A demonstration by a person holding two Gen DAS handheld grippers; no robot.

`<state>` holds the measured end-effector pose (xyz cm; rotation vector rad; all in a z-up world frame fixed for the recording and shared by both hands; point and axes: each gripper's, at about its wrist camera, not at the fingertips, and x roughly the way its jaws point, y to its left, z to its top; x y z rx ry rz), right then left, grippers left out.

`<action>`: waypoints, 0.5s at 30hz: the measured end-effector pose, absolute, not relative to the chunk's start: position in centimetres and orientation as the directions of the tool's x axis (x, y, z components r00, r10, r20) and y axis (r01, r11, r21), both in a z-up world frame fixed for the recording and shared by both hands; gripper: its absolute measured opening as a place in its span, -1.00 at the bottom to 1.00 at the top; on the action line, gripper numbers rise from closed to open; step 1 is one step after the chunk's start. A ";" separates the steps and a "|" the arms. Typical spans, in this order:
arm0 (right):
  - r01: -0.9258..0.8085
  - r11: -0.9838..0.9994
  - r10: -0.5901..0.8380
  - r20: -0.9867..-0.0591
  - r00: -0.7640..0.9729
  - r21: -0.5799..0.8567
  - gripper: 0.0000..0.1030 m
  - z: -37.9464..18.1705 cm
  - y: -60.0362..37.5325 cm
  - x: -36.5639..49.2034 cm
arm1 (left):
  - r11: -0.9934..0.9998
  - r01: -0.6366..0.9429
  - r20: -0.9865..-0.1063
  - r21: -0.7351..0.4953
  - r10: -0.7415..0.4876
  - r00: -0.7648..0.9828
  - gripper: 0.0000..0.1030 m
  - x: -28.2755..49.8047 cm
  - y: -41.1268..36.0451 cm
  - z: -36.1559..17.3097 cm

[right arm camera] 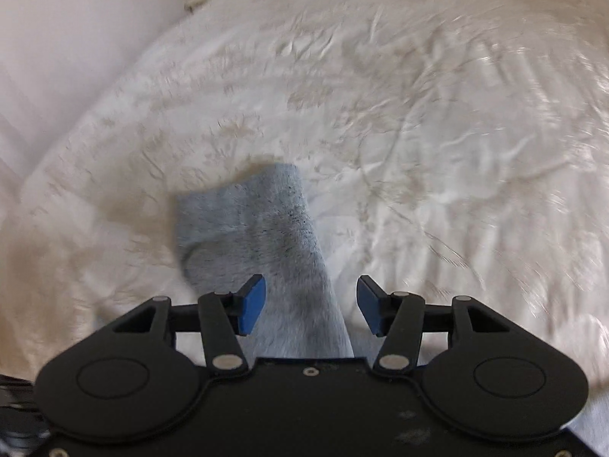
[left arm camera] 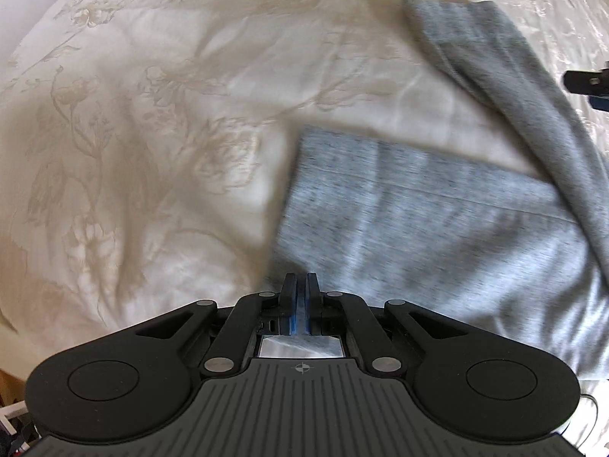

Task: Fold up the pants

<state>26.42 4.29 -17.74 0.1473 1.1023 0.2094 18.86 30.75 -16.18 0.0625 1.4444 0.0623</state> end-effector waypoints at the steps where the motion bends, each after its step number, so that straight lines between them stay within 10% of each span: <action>1: -0.101 0.973 0.229 -0.880 0.417 0.205 0.08 -18.7 4.8 27.1 | 0.997 -0.001 -0.990 0.074 0.073 0.121 -0.93 19.1 31.1 -16.5; 4: -0.105 0.977 0.212 -0.911 0.353 0.187 -0.17 -20.7 5.5 28.4 | 0.997 0.018 -0.992 0.072 0.069 0.102 -0.93 19.6 32.0 -17.7; 6: -0.107 0.968 0.250 -0.915 0.317 0.228 -0.81 -21.4 5.6 28.8 | 0.995 0.032 -0.992 0.092 0.089 0.086 -0.90 19.9 32.2 -18.5; 15: -0.368 0.909 0.369 -0.790 0.489 0.196 -0.89 -10.8 11.4 22.4 | 0.999 -0.034 -0.994 0.034 0.037 0.106 -0.86 20.8 34.8 -18.4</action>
